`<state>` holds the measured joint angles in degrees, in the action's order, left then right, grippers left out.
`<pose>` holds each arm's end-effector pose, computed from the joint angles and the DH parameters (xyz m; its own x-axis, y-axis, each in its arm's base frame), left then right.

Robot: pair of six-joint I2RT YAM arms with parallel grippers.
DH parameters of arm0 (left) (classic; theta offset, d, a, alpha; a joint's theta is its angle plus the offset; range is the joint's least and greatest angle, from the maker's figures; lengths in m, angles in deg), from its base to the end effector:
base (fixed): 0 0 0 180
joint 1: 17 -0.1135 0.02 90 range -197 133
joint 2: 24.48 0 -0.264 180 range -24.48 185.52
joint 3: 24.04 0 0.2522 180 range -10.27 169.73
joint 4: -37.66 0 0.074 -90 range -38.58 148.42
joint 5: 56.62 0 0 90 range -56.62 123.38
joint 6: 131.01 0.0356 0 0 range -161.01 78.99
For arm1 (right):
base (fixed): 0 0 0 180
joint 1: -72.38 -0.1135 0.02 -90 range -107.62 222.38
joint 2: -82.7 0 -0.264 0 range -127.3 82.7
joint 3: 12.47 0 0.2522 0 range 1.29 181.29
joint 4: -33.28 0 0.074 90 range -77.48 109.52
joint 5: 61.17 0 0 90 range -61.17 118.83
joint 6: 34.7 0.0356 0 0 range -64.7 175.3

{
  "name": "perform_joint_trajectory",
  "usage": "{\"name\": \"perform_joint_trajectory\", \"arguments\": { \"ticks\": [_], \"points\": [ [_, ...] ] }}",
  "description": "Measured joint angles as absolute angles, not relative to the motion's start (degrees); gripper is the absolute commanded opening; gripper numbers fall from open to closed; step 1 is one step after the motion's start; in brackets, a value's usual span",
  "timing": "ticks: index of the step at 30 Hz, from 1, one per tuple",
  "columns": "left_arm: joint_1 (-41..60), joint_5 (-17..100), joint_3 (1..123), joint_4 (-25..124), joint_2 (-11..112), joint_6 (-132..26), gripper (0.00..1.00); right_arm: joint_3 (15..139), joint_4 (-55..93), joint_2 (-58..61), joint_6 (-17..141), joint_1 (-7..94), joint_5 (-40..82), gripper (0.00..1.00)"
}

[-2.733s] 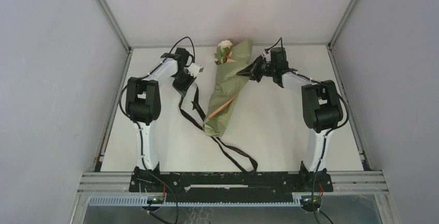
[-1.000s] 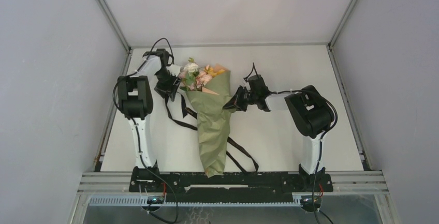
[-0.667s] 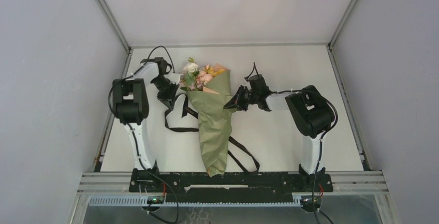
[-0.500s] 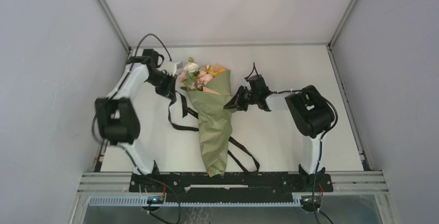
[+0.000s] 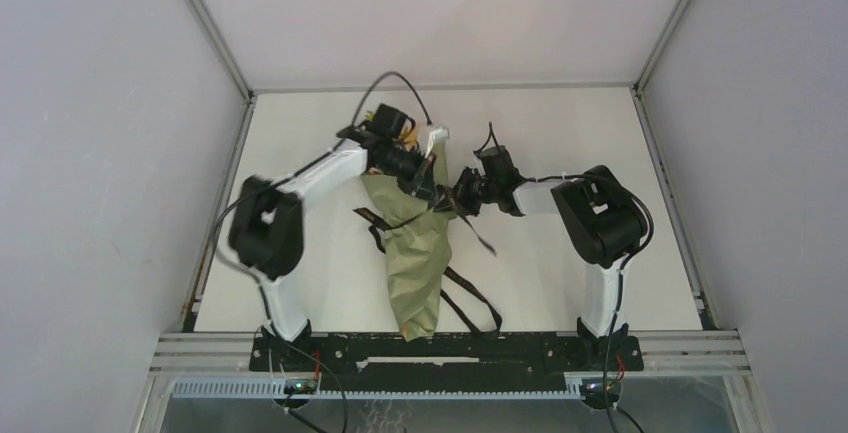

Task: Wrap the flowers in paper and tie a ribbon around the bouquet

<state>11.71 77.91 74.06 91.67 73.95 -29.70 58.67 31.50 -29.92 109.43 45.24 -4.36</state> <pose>0.3115 -0.1991 0.2925 -0.5613 0.4668 -0.6834 0.8272 0.3440 -0.4444 0.3347 0.1935 0.1190 -0.9542 0.2729 -0.1227 0.0626 0.5831 0.8100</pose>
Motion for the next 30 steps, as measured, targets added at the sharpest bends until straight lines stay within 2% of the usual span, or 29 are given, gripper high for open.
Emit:
{"name": "perform_joint_trajectory", "arguments": {
  "ticks": [2, 5, 9, 13, 19, 22, 26, 30],
  "points": [
    [10.81, 76.60, 72.51, 87.76, 83.87, -34.62, 0.00, 57.82, 32.05, -29.35, 109.76, 45.26, -4.03, 0.01],
    [9.74, 74.26, 68.23, 86.04, 91.08, -40.06, 0.00, 56.01, 32.55, -28.17, 110.63, 45.29, -3.38, 0.14],
    [9.70, 73.21, 67.13, 84.53, 91.85, -43.36, 0.00, 54.59, 31.77, -26.42, 111.09, 45.22, -1.48, 0.33],
    [10.09, 72.12, 67.11, 82.84, 91.87, -44.58, 0.00, 52.57, 24.73, -17.88, 107.92, 44.94, 3.35, 0.50],
    [10.13, 72.12, 67.11, 82.14, 92.42, -45.13, 0.00, 53.36, 4.16, 0.62, 97.67, 44.04, 13.23, 0.62],
    [10.13, 72.23, 67.09, 82.10, 92.44, -45.13, 0.00, 52.53, -7.95, 6.47, 95.18, 40.19, 20.29, 0.69],
    [10.13, 72.34, 67.00, 81.90, 92.44, -45.13, 0.00, 46.39, -17.13, 8.88, 94.59, 32.70, 21.26, 0.74],
    [10.13, 72.34, 66.80, 81.69, 92.44, -45.11, 0.00, 43.92, -21.87, 5.07, 94.52, 27.19, 21.23, 0.75]
  ]
}}
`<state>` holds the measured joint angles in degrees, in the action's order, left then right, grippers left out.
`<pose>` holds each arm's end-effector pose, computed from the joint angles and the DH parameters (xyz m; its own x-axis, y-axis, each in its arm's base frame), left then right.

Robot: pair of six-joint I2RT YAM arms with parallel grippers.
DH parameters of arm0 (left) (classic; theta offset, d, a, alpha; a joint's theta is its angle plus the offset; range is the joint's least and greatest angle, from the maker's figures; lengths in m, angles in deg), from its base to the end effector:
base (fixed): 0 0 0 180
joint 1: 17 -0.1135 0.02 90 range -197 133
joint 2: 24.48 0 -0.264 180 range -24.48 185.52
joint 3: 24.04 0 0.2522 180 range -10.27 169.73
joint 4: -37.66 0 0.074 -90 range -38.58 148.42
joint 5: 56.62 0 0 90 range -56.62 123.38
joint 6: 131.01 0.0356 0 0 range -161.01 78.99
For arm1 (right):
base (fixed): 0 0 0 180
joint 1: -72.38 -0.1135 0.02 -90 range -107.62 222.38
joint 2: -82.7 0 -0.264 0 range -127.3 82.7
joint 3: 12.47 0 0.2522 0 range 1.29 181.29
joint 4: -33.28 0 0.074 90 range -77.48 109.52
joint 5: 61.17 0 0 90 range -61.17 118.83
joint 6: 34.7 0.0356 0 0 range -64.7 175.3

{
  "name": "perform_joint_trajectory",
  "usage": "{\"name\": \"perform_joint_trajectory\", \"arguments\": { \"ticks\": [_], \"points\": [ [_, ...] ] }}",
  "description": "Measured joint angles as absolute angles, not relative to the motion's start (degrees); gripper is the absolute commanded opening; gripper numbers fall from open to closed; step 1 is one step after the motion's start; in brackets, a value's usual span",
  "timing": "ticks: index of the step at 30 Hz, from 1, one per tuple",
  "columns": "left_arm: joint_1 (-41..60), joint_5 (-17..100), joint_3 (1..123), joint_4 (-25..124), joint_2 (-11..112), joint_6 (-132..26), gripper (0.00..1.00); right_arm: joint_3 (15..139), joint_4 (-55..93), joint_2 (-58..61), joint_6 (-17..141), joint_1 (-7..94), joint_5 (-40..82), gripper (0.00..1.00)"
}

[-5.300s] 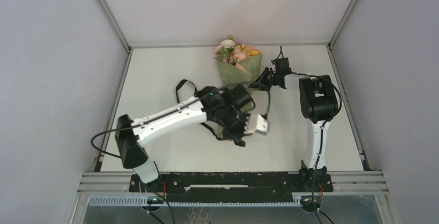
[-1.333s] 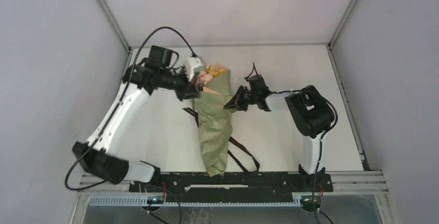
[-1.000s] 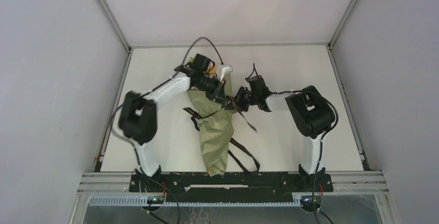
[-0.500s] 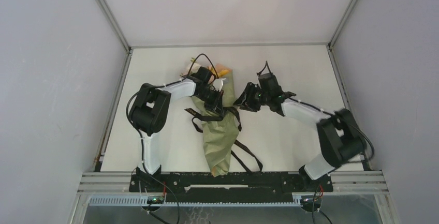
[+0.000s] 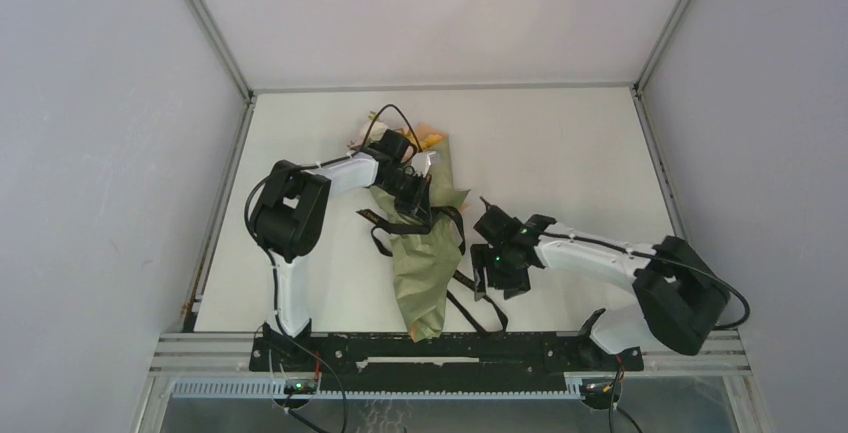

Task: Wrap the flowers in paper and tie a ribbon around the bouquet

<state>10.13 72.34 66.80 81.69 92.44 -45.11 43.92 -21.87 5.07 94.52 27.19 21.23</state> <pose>0.3464 -0.2026 0.1424 -0.8737 0.3852 -0.2971 0.4837 0.6236 -0.6141 0.1547 0.1624 0.1738 -0.9892 -0.1064 -0.1010 -0.1287 0.9601 0.2484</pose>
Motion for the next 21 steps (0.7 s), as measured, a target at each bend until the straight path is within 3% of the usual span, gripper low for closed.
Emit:
{"name": "perform_joint_trajectory", "arguments": {
  "ticks": [2, 3, 7, 8, 14, 21],
  "points": [
    [10.13, 72.34, 66.76, 81.58, 92.44, -45.11, 0.00, 43.94, -21.74, 1.99, 94.42, 25.20, 21.30, 0.72],
    [10.13, 72.34, 66.76, 81.58, 92.44, -45.11, 0.00, 43.96, -21.54, -0.15, 94.35, 24.30, 21.67, 0.65],
    [10.13, 72.32, 66.76, 81.58, 92.44, -45.11, 0.00, 46.26, -25.30, -3.82, 93.76, 23.49, 25.58, 0.05],
    [10.13, 72.32, 66.76, 81.58, 92.44, -45.09, 0.00, 46.41, -26.33, -4.11, 93.67, 23.60, 26.74, 0.00],
    [10.13, 71.25, 66.76, 81.71, 92.44, -44.52, 0.00, 44.92, -26.07, 0.81, 93.65, 29.02, 32.69, 0.00],
    [10.24, 69.28, 66.76, 81.99, 92.29, -42.95, 0.00, 46.91, -21.06, 26.41, 86.87, 60.13, 35.33, 0.00]
  ]
}}
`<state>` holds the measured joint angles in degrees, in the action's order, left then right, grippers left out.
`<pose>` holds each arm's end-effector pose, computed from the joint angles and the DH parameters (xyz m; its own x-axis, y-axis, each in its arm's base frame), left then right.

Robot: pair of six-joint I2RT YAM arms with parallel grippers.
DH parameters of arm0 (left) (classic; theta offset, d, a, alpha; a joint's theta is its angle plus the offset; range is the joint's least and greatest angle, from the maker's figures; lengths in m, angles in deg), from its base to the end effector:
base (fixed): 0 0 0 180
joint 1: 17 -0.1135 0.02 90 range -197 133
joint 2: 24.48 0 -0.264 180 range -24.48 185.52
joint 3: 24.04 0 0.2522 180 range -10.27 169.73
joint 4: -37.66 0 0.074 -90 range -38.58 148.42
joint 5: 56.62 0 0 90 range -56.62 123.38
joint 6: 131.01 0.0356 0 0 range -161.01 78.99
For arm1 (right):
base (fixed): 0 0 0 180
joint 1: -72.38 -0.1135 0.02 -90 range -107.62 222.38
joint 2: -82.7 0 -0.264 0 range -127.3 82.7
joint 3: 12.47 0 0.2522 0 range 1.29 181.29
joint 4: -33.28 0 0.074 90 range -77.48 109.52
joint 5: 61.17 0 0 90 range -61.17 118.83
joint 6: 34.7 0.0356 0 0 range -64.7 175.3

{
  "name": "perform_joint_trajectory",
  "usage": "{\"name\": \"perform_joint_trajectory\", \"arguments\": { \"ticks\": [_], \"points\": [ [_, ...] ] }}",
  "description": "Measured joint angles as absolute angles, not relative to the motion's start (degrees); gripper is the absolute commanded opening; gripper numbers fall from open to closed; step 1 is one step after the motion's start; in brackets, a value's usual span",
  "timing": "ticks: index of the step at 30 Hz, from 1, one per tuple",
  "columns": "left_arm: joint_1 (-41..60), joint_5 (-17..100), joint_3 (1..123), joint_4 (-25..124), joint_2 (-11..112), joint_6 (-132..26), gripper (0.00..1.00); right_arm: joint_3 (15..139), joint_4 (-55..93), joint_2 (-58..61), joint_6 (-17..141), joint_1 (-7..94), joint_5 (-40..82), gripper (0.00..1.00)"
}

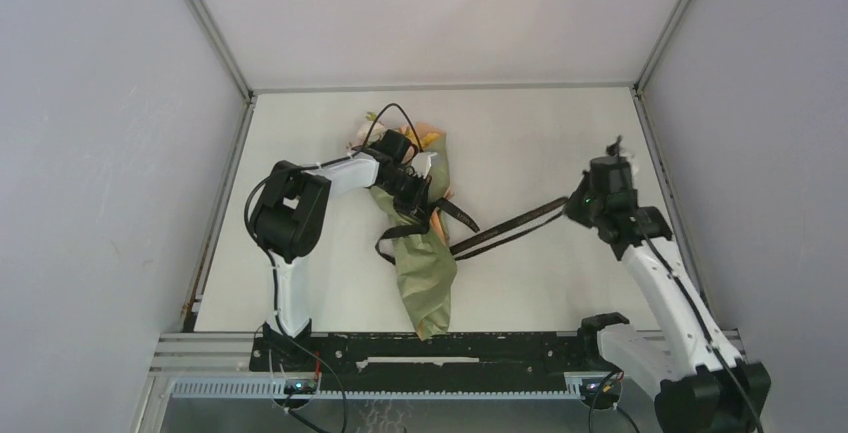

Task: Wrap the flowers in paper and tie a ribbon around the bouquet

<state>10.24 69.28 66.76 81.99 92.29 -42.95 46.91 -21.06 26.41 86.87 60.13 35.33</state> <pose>0.3464 -0.2018 0.1419 -0.8551 0.4094 -0.3182 0.5179 0.6440 -0.5631 0.1902 0.0372 0.2614 -0.7235 0.3752 -0.5795 0.2784 0.9267 0.2525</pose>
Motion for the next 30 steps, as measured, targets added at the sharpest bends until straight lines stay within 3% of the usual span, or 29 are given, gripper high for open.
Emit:
{"name": "perform_joint_trajectory", "arguments": {
  "ticks": [6, 11, 21, 25, 30],
  "points": [
    [10.24, 67.75, 66.76, 82.08, 92.20, -41.46, 0.00, 61.19, -17.39, 29.73, 81.89, 61.70, 32.05, 0.00],
    [10.24, 67.36, 66.76, 82.19, 92.20, -41.00, 0.00, 66.41, -7.16, 27.22, 79.05, 51.19, 22.89, 0.00],
    [10.24, 66.96, 66.76, 82.45, 92.20, -40.78, 0.00, 68.36, 9.78, 4.83, 74.04, 22.03, 0.64, 0.00],
    [10.24, 66.96, 66.78, 82.54, 92.20, -40.54, 0.00, 68.38, 10.41, -3.54, 73.28, 16.89, -2.00, 0.00],
    [10.07, 67.05, 67.02, 83.32, 92.15, -40.15, 0.00, 67.13, 12.14, -11.30, 74.07, 17.33, -0.60, 0.00]
  ]
}}
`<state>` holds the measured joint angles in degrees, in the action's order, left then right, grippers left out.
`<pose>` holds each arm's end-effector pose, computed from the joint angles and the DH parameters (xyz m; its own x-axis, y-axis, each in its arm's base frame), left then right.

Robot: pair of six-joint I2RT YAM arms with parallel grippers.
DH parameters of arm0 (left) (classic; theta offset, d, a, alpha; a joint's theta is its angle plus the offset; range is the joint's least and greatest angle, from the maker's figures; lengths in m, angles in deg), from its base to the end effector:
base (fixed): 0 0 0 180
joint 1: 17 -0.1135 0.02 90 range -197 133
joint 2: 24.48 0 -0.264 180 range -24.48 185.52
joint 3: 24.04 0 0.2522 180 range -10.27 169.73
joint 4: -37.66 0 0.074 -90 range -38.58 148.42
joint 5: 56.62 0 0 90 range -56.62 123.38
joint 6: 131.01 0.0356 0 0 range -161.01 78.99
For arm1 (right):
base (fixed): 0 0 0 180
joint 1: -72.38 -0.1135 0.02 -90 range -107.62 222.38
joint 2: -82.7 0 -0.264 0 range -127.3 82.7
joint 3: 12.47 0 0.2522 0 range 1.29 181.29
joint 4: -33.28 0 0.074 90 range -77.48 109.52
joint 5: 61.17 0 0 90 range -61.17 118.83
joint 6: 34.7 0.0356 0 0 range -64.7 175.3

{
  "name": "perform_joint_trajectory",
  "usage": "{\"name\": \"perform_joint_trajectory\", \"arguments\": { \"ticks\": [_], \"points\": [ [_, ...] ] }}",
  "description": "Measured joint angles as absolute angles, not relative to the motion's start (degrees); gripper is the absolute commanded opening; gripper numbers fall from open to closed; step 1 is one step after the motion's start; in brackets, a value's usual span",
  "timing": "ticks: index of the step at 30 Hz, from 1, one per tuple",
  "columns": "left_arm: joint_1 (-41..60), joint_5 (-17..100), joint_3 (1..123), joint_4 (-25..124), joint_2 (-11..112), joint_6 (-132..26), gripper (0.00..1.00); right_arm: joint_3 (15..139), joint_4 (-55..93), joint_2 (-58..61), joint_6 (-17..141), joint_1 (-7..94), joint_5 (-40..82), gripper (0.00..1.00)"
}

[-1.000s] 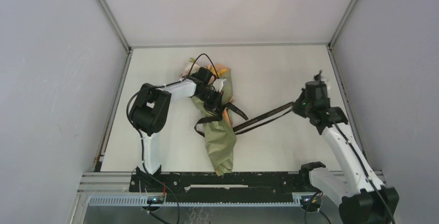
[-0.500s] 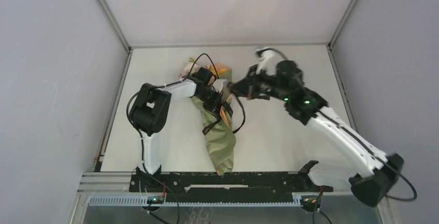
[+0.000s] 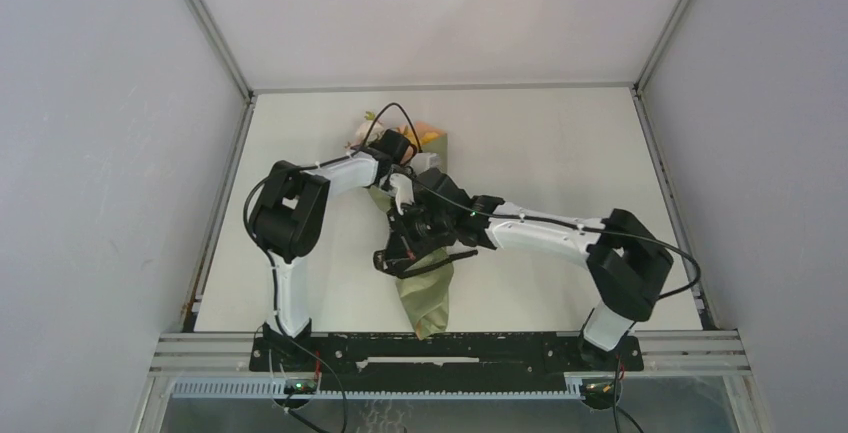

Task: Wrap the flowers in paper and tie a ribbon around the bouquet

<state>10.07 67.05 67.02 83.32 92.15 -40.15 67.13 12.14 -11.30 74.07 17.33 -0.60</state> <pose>0.3465 -0.1992 0.1425 -0.8349 0.4407 -0.3296 0.5502 0.6533 -0.5200 0.1966 0.3118 0.2531 -0.6187 -0.3960 -0.6785 -0.7856 0.3154 0.5323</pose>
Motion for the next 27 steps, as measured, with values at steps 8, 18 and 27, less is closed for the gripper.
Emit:
{"name": "perform_joint_trajectory", "arguments": {
  "ticks": [8, 18, 27],
  "points": [
    [6.62, 67.03, 67.02, 86.65, 86.80, -37.46, 0.00, 55.33, 17.54, -17.13, 79.07, 24.06, 4.73, 0.00],
    [-3.05, 73.08, 67.02, 98.54, 74.87, -25.37, 0.00, 53.89, 24.86, -20.10, 85.10, 30.20, 4.45, 0.00],
    [7.71, 84.89, 68.51, 117.86, 60.77, -5.96, 0.00, 63.28, 32.92, -29.09, 93.58, 35.47, -3.14, 0.01]
  ]
}}
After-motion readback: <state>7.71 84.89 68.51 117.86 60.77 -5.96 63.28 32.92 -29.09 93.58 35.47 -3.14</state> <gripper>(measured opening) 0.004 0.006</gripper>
